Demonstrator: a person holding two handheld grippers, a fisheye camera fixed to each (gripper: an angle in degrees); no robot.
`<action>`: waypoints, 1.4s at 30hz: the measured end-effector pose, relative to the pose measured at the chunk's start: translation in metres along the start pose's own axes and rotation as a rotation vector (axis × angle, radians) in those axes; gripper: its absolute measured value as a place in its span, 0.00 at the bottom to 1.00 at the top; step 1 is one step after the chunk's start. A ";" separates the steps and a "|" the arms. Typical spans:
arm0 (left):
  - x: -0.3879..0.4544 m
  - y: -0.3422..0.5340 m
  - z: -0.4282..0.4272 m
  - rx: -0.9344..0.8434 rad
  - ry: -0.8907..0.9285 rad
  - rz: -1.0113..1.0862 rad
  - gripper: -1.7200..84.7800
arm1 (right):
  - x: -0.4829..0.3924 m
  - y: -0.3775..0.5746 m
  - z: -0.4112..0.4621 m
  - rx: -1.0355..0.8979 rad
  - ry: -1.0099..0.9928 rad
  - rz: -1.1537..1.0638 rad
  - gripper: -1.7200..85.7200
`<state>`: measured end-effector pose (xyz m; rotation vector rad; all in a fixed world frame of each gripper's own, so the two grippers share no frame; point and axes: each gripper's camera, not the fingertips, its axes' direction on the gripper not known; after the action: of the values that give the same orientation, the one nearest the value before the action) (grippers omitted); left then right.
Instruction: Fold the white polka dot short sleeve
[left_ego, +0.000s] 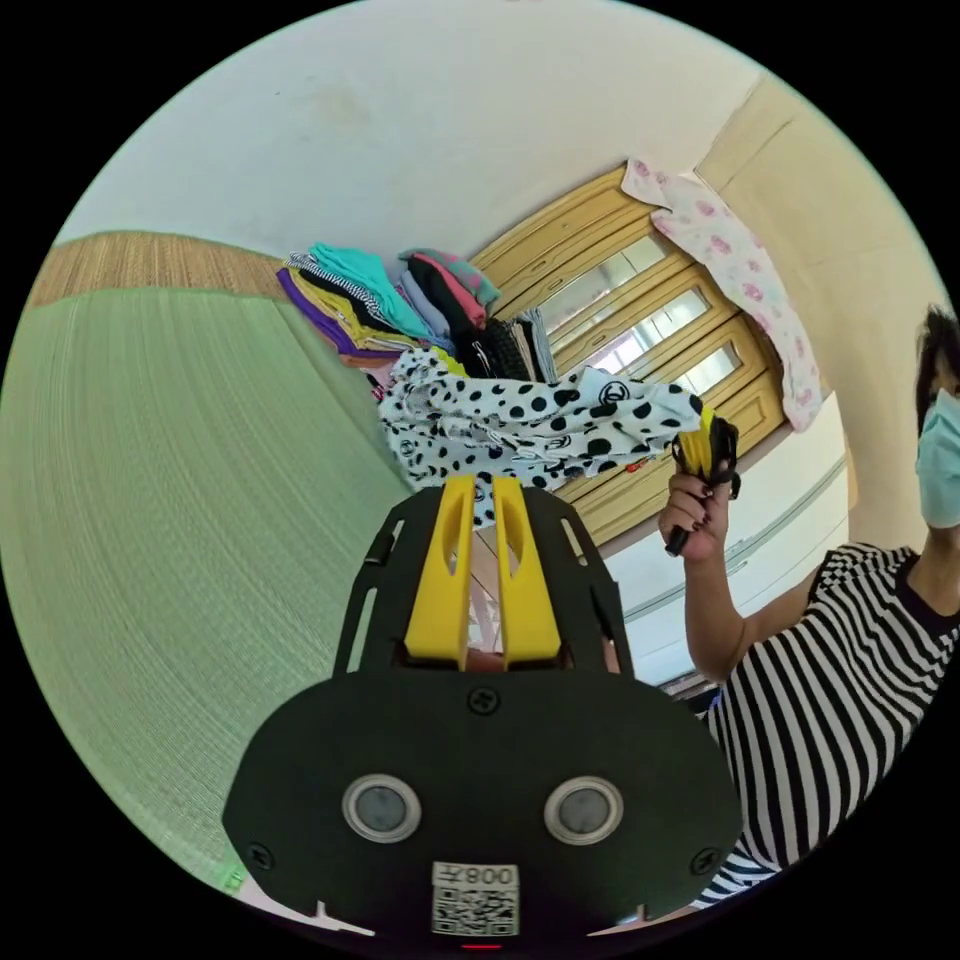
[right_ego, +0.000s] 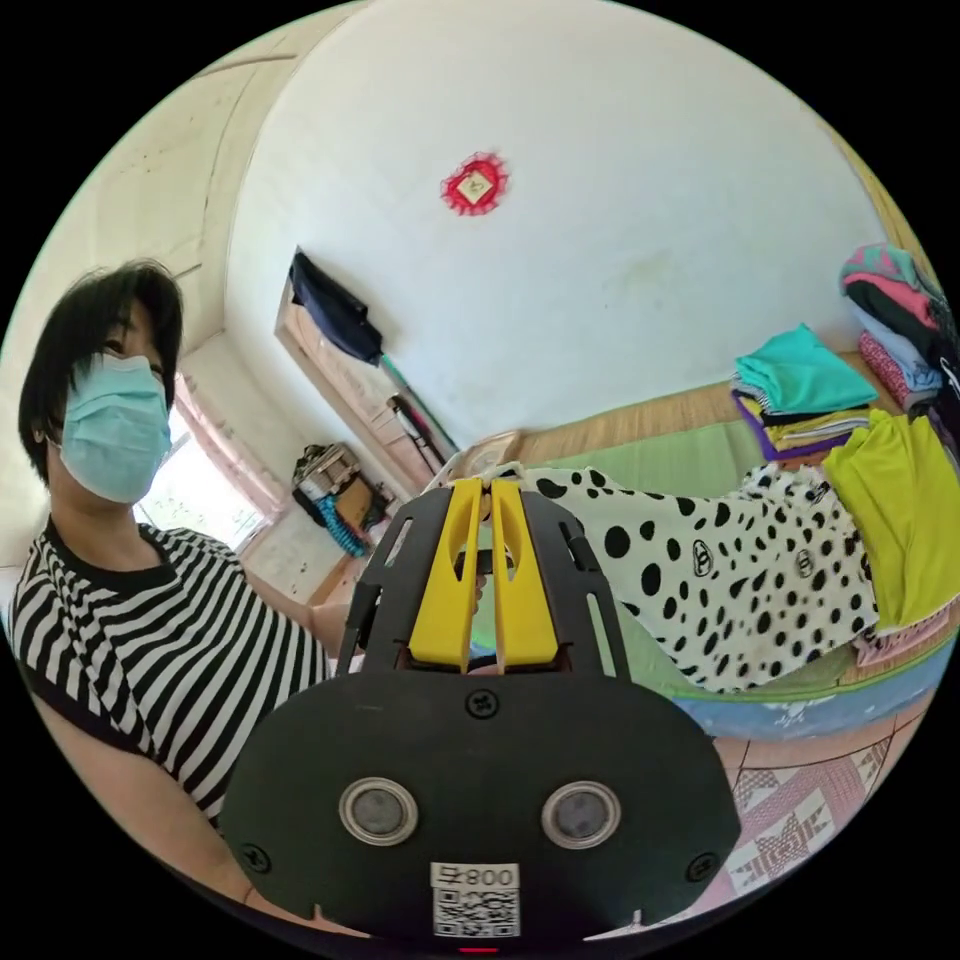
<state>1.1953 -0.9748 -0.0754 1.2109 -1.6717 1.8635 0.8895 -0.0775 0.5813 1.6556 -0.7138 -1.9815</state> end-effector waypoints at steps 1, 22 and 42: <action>-0.008 0.022 -0.011 0.008 0.023 -0.035 0.06 | -0.004 0.007 -0.001 -0.017 -0.016 0.000 0.04; -0.214 0.235 -0.049 -0.141 0.041 -0.576 0.12 | 0.063 0.162 -0.075 -0.118 -0.240 0.237 0.04; -0.213 0.364 -0.212 0.210 0.202 -0.462 0.03 | 0.133 0.145 -0.123 -0.165 -0.446 0.126 0.04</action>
<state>0.9712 -0.8054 -0.4545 1.3035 -1.0044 1.8186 0.9902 -0.2854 0.5586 1.0561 -0.7610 -2.2707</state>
